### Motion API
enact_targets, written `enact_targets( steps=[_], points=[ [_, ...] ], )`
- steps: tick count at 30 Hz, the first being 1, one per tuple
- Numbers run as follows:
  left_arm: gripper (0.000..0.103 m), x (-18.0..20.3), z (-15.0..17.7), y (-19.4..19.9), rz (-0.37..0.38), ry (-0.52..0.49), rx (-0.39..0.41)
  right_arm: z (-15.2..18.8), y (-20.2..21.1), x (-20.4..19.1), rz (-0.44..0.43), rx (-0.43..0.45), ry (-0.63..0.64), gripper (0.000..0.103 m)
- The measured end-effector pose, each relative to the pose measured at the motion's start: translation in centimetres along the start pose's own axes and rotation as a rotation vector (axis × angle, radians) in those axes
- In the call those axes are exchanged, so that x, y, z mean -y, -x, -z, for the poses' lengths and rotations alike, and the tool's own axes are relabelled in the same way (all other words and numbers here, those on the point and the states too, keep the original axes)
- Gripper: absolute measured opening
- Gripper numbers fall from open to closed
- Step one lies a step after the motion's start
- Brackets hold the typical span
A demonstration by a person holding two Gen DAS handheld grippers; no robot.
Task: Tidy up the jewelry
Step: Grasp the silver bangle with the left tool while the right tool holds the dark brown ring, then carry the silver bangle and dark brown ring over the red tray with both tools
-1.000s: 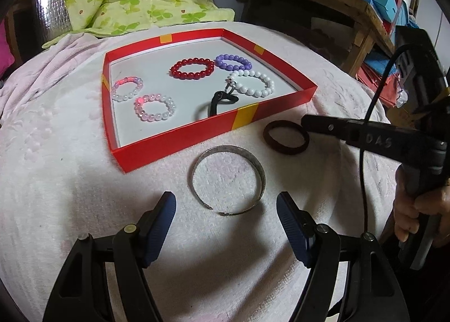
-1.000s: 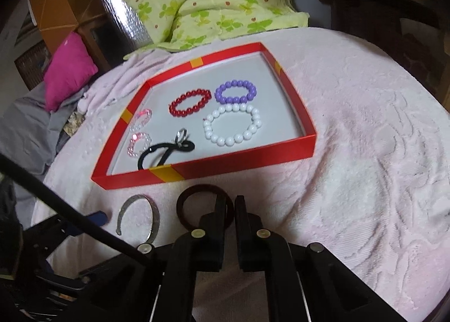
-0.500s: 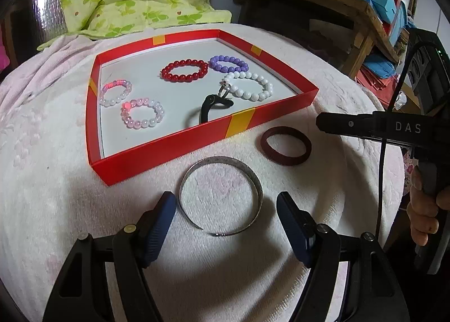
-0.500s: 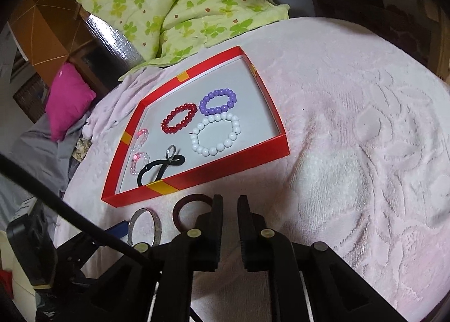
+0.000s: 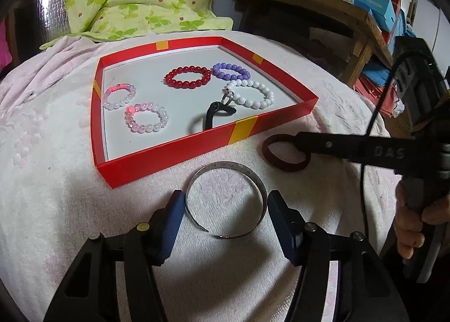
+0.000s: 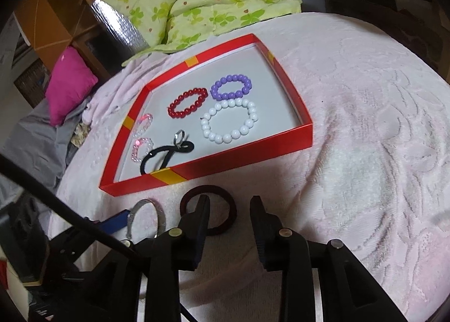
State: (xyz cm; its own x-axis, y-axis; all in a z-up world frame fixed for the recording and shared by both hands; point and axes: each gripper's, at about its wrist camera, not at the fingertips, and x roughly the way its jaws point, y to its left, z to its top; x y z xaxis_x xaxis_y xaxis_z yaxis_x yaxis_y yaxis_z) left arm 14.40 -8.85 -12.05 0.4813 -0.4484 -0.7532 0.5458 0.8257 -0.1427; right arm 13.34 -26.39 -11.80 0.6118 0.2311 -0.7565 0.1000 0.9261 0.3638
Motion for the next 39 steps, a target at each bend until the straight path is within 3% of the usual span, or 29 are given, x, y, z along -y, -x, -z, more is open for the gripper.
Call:
enact_targets(
  steps=[5,7,14,20,28,39],
  points=[
    [0.062,-0.1,0.1,0.5,-0.02,0.005,0.001,0.3,-0.6,-0.6,0.042,0.0,0.07,0.031],
    [0.062,-0.1,0.2,0.9,-0.035,0.004,0.001,0.5,-0.6,-1.2,0.068,0.0,0.116,0.006],
    [0.062,-0.6,0.2,2.1,-0.05,0.026,0.016,0.8,0.5,-2.6,0.086,0.032,0.188,0.006],
    [0.062,-1.3,0.2,3.1,-0.057,0.05,0.024,0.4,2.4,-2.5,0.068,0.088,0.155,0.006],
    [0.062,-2.3,-0.1,4.5,-0.07,0.083,0.047,0.1,3.0,-2.3,0.055,0.093,0.106,0.006],
    [0.062,-4.9,-0.3,6.5,-0.151,0.141,0.092,-0.4,3.1,-4.2,0.009,0.125,0.054,0.006]
  ],
)
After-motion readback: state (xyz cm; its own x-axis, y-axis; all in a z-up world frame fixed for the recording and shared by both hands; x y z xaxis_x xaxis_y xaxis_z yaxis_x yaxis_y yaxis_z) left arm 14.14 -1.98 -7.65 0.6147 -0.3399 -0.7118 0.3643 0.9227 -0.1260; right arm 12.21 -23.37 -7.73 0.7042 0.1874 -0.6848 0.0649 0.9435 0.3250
